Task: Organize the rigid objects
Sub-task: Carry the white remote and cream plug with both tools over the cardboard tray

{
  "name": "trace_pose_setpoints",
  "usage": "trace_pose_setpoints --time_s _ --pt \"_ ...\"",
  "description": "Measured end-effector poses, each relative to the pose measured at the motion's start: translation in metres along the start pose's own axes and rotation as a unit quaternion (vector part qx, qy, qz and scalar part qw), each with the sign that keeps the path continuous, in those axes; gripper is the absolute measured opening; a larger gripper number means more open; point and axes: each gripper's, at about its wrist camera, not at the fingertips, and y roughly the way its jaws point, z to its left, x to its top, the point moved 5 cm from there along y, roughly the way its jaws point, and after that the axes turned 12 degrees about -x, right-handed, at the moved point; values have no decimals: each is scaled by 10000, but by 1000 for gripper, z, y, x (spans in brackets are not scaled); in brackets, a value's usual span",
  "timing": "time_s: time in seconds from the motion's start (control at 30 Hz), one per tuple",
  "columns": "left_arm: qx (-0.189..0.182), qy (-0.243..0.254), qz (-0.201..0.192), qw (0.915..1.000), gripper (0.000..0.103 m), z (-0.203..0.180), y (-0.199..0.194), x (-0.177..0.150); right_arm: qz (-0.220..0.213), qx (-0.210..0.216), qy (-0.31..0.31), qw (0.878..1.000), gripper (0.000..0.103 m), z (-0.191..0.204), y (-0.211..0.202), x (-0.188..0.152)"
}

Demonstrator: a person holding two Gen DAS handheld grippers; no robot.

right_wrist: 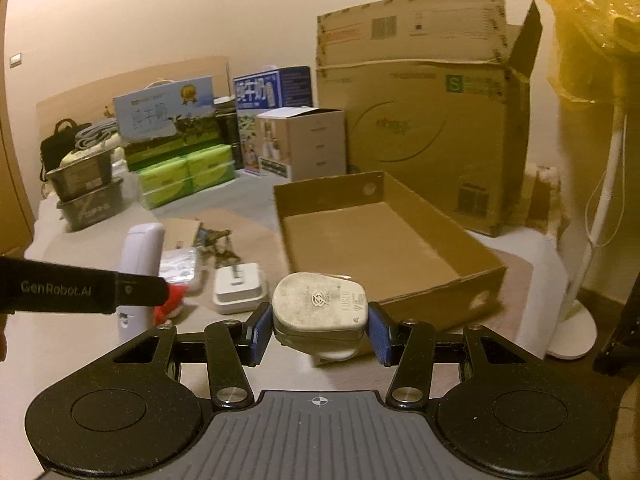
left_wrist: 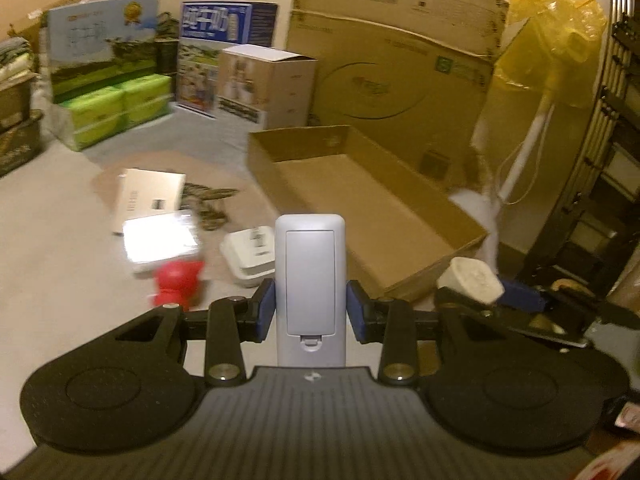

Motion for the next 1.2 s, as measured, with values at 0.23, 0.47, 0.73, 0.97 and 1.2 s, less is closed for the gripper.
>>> trace_pose_setpoints --time_s 0.23,0.47,0.73,0.97,1.2 --pt "-306 -206 42 9993 34 -27 30 15 -27 -73 -197 9998 50 -37 13 16" --pt "-466 -592 -49 9971 34 -34 58 45 -91 32 -462 9989 50 -63 36 41" --pt "-479 -914 -189 9945 34 -30 92 86 -101 247 -601 9978 50 -78 75 75" --pt "-364 -1211 -123 9919 34 -15 129 106 235 522 -491 9972 50 -85 120 90" --pt "-180 -1297 96 9913 34 0 166 108 595 545 -539 9953 50 -88 163 92"
